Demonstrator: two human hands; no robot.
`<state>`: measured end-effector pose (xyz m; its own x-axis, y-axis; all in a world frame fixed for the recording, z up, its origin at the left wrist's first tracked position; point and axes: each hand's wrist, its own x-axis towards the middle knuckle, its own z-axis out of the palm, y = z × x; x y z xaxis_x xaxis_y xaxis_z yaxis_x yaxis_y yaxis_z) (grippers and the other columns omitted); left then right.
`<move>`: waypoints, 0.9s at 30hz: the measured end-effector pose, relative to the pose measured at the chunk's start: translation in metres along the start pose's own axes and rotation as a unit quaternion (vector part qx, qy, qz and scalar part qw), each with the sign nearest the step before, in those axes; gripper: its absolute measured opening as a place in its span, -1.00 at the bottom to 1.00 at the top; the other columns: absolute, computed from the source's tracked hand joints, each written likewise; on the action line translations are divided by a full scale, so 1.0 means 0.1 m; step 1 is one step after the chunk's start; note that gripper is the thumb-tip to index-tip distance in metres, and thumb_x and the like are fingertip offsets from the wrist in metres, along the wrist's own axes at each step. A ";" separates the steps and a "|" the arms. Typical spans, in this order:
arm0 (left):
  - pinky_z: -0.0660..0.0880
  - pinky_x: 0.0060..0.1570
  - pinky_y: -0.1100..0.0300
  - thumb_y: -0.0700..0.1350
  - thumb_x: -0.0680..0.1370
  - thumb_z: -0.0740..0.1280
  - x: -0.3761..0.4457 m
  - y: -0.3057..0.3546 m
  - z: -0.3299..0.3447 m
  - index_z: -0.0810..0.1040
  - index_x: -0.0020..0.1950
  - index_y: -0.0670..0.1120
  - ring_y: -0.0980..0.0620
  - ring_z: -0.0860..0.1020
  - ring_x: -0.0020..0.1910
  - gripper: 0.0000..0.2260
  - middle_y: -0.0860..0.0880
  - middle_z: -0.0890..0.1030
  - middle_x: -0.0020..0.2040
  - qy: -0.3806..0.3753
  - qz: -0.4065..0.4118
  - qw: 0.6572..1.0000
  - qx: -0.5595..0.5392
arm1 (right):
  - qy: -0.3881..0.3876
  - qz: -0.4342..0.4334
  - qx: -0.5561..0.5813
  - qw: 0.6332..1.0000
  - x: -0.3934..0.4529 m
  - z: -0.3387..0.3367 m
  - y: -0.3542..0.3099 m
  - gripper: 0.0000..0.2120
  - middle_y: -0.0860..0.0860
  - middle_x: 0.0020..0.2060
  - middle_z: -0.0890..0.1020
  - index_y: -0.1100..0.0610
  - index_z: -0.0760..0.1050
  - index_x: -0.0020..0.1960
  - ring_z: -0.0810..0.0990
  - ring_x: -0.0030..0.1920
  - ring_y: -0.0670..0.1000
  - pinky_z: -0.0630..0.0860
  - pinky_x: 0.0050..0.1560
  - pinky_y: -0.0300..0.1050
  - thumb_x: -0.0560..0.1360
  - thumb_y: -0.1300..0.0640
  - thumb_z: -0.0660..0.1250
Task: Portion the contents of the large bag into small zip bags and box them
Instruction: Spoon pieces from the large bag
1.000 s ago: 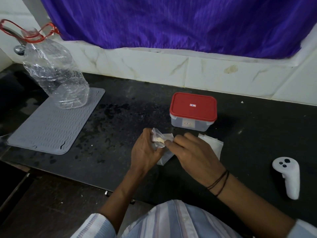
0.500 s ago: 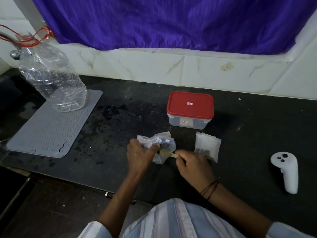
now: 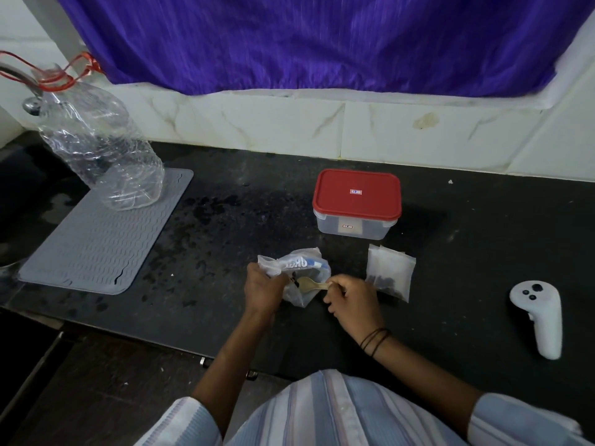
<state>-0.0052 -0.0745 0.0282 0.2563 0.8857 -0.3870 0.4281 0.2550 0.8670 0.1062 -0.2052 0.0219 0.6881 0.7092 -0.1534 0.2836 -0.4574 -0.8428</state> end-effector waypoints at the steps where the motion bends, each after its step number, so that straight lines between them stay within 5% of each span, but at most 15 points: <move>1: 0.66 -0.04 -0.11 -0.22 0.45 0.42 0.01 -0.01 -0.01 0.41 0.16 -0.08 -0.10 0.64 0.00 -0.66 -0.15 0.59 0.08 -0.008 0.001 1.000 -0.005 | -0.001 0.021 0.028 0.999 0.00 0.01 0.01 -0.83 -0.05 -0.31 0.66 0.07 0.60 -0.04 0.64 -0.34 -0.12 0.64 -0.22 -0.14 0.59 0.16 0.24; 9: 0.61 -0.02 -0.15 -0.39 0.54 0.28 -0.06 0.04 -0.08 0.50 -0.02 -0.06 -0.14 0.65 -0.08 -0.78 -0.15 0.64 -0.08 -0.087 0.029 0.994 -0.060 | 0.025 0.117 0.191 0.974 -0.01 0.05 0.10 -0.84 0.10 -0.29 0.67 0.17 0.59 0.01 0.62 -0.38 0.02 0.60 -0.32 -0.08 0.60 0.23 0.22; 14: 0.66 -0.05 -0.12 -0.25 0.50 0.34 0.01 0.01 -0.05 0.45 0.12 -0.10 -0.07 0.65 -0.04 -0.78 -0.15 0.61 0.04 -0.025 0.041 0.998 0.029 | 0.017 0.119 0.209 0.970 -0.04 0.05 0.10 -0.84 0.09 -0.27 0.68 0.10 0.58 0.00 0.63 -0.35 0.01 0.61 -0.28 -0.12 0.60 0.22 0.22; 18: 0.62 -0.07 -0.07 -0.18 0.48 0.36 0.02 0.02 -0.04 0.39 0.10 -0.12 -0.04 0.59 -0.07 -0.75 -0.03 0.54 -0.07 0.014 0.069 0.991 0.113 | 0.030 0.093 0.192 0.977 -0.08 0.03 0.09 -0.83 0.07 -0.28 0.68 0.09 0.59 0.01 0.64 -0.32 0.01 0.61 -0.27 -0.13 0.60 0.22 0.22; 27: 0.38 -0.29 0.23 -0.14 0.42 0.50 0.05 -0.06 -0.10 0.36 0.00 -0.06 0.09 0.50 -0.13 -0.66 -0.02 0.48 -0.04 0.017 0.150 0.981 0.120 | 0.060 0.083 0.239 0.966 -0.20 -0.24 0.01 -0.81 0.11 -0.34 0.65 0.15 0.61 -0.04 0.60 -0.37 0.04 0.55 -0.36 -0.12 0.58 0.27 0.22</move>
<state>-0.0156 -0.0679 0.0247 0.3749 0.9203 -0.1122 0.5302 -0.1135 0.8402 0.1087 -0.2331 0.0371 0.7788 0.5667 -0.2690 -0.1568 -0.2393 -0.9582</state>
